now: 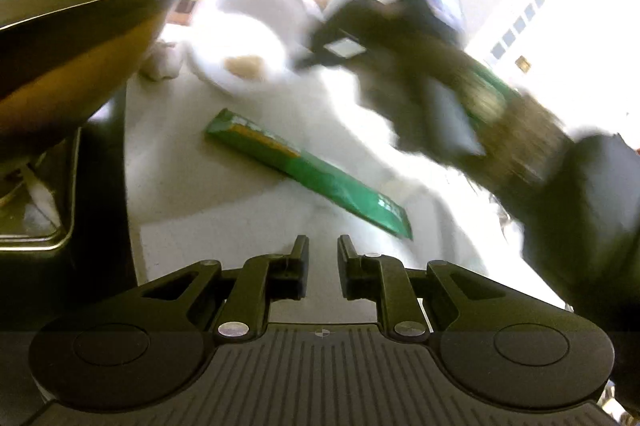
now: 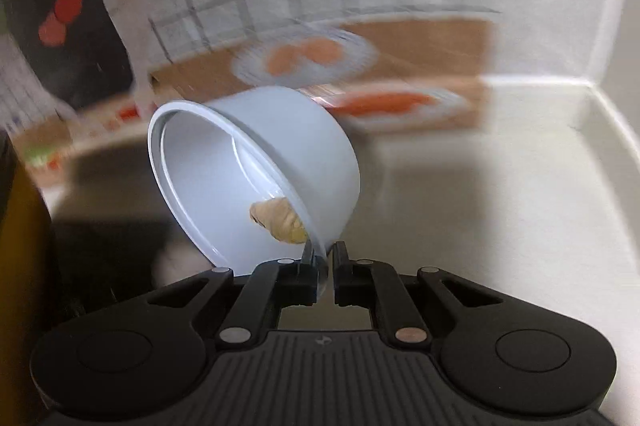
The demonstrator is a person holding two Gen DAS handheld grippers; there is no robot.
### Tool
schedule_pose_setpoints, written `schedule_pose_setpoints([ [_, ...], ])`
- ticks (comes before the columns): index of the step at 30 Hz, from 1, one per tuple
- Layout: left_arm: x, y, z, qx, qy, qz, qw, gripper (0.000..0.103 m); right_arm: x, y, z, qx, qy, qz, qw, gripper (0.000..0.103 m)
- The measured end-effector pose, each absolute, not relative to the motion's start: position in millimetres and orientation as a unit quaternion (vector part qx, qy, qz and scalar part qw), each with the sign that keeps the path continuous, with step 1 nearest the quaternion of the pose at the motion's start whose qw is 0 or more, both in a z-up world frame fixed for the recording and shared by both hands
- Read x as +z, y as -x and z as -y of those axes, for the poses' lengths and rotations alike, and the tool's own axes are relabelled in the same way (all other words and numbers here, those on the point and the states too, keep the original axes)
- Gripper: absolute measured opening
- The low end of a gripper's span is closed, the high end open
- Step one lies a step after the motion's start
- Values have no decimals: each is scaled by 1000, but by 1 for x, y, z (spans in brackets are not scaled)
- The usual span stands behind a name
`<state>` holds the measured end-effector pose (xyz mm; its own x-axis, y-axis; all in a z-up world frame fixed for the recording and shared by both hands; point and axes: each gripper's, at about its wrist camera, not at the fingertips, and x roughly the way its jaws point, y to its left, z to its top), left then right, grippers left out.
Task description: Collect trash
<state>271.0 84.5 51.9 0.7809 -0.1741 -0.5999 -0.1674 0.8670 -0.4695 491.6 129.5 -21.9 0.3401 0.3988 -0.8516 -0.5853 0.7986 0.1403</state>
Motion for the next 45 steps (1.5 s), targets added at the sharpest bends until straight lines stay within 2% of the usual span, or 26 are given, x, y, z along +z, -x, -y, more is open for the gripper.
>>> schedule_pose_setpoints([
  [3,50,-270,-87,30,270,-330,904,18,-8,-476,-79,289,111,-490,815,7],
  [6,47,-267,-89,52,287,-328,898,18,22,-443,-50,299,148,-408,850,16],
  [8,45,-267,-87,48,284,-330,899,18,40,-419,-44,343,145,-352,858,38],
  [10,44,-267,-87,45,278,-329,902,18,49,-397,-49,399,138,-314,850,50],
  [11,44,-265,-87,40,277,-328,902,18,49,-389,-56,412,145,-297,849,53],
  [14,42,-264,-89,28,269,-326,906,18,35,-371,-89,411,193,-249,855,52],
  [18,39,-260,-91,14,266,-319,909,18,19,-364,-129,511,187,-262,797,52],
  [21,38,-261,-92,1,265,-316,911,18,-7,-384,-167,525,167,-312,774,53],
  [24,38,-259,-93,-8,261,-309,914,18,-36,-421,-185,500,100,-388,768,53],
  [35,30,-258,-100,-2,271,-317,909,18,-87,-465,-204,473,14,-478,740,52],
  [37,28,-256,-99,-1,273,-320,907,18,-88,-469,-202,473,3,-487,735,48],
  [38,28,-255,-99,0,274,-321,906,18,-87,-469,-201,473,1,-493,730,42],
  [45,31,-251,-95,21,269,-327,906,18,-44,-416,-145,461,47,-517,720,40],
])
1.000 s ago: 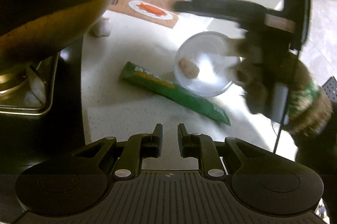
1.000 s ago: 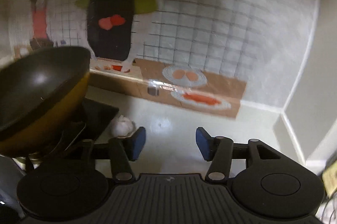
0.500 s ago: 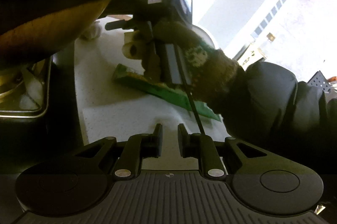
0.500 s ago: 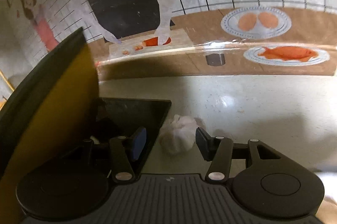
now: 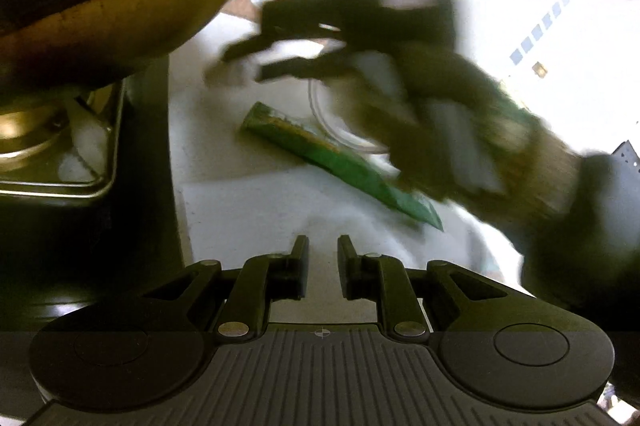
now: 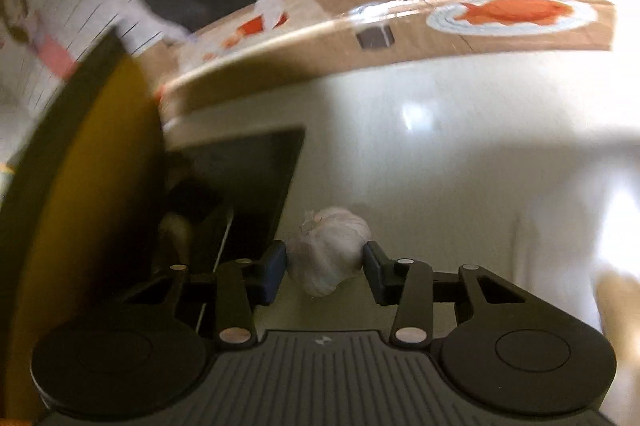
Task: Collect trash
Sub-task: 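Grasp the white garlic bulb with the left gripper while the right gripper moves to the green packet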
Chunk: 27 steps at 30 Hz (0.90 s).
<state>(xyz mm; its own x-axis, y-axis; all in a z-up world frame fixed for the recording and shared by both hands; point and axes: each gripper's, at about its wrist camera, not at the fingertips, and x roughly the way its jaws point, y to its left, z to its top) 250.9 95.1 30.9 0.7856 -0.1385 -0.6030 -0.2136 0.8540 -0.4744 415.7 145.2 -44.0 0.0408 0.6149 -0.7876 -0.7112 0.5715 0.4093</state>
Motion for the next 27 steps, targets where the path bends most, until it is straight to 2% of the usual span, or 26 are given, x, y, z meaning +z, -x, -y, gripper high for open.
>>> schedule_pose_setpoints([
  [1,33,-250,-93,25,261,-326,908,18,-34,-405,-132,468,52,-514,717,31],
  [4,39,-244,-85,39,227,-327,917,18,-20,-374,-87,464,61,-526,710,30],
  [5,40,-243,-82,43,217,-330,918,18,-23,-365,-73,461,65,-533,706,25],
  [13,53,-252,-55,33,175,-328,928,18,-8,-332,-4,456,40,-485,745,24],
  [15,58,-256,-49,41,159,-320,933,18,6,-332,17,446,22,-475,759,25],
  [19,62,-270,-35,32,139,-321,936,18,23,-331,59,397,7,-452,799,40],
  [27,50,-311,-3,10,78,-339,937,20,25,-320,113,321,42,-428,844,48],
])
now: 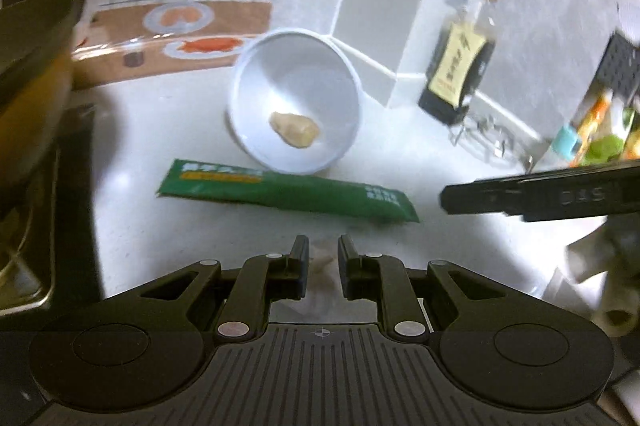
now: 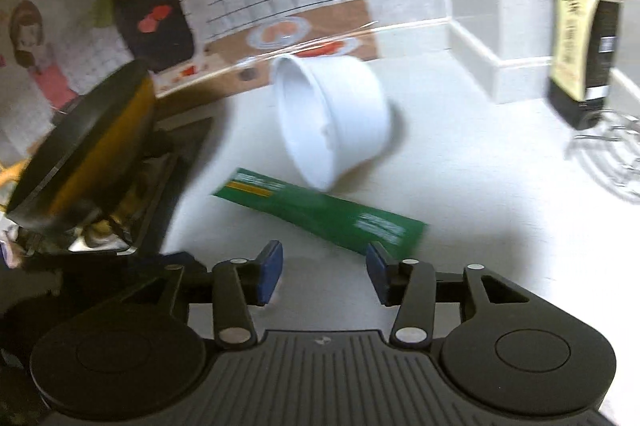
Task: Collect trash
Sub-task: 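Grasp the white garlic bulb with the left gripper while the right gripper moves to the green packet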
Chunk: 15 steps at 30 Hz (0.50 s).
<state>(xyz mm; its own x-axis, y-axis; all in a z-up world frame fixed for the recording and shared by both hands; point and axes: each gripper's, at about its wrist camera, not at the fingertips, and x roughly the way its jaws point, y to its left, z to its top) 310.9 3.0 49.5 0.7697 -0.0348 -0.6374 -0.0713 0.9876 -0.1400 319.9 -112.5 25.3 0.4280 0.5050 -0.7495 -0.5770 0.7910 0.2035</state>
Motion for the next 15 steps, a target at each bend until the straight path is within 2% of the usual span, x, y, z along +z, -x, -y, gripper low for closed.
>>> schedule_pose_setpoints([
  [4,33,-317,15,38,2,-368,929,23,24,-313,118,305,61,-413,856,50],
  [6,30,-315,17,26,4,-361,932,24,22,-311,119,301,69,-407,859,51],
  [9,27,-321,23,12,7,-378,926,35,15,-307,117,298,78,-407,860,53],
  [15,28,-334,25,11,30,-382,923,35,5,-297,121,301,81,-416,855,53],
])
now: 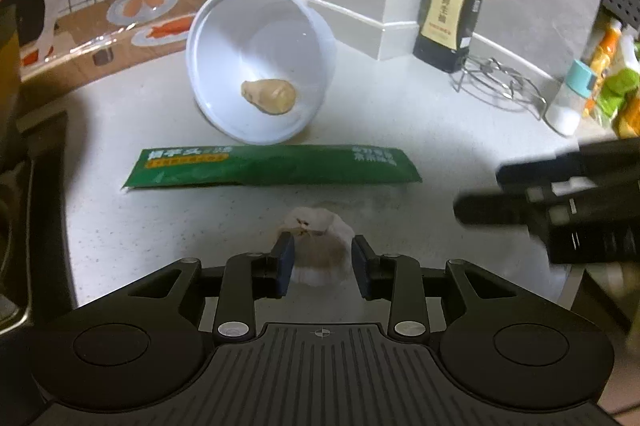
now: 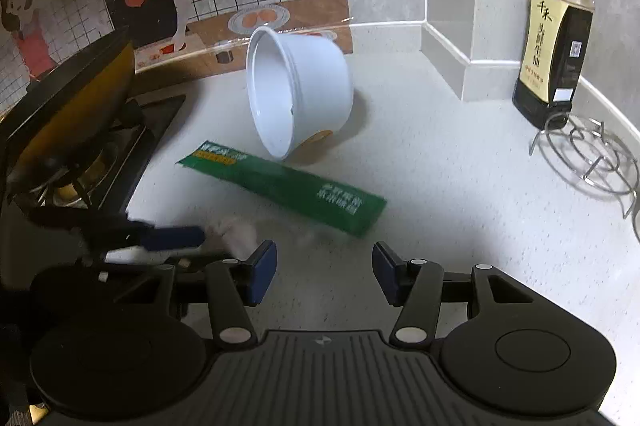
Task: Collect trash
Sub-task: 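Grasp the white garlic bulb with the left gripper while the right gripper moves to the green packet, then grasp the green packet with the right gripper while the left gripper holds the garlic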
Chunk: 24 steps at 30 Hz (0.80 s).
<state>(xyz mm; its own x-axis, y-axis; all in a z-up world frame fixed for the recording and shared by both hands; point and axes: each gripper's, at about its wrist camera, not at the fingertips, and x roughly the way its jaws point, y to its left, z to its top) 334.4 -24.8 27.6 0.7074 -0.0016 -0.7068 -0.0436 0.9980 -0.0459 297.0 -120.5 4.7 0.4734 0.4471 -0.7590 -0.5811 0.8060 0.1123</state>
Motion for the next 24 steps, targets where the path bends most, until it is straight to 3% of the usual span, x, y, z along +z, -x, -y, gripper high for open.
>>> schedule_pose_setpoints([
  [5,25,-344,22,7,54,-387,921,40,0,-288,128,292,84,-421,855,54],
  [9,16,-349,24,15,59,-394,917,58,-1,-281,137,281,77,-425,857,54],
  [24,5,-379,16,21,96,-381,919,54,-2,-270,142,286,104,-396,866,65],
])
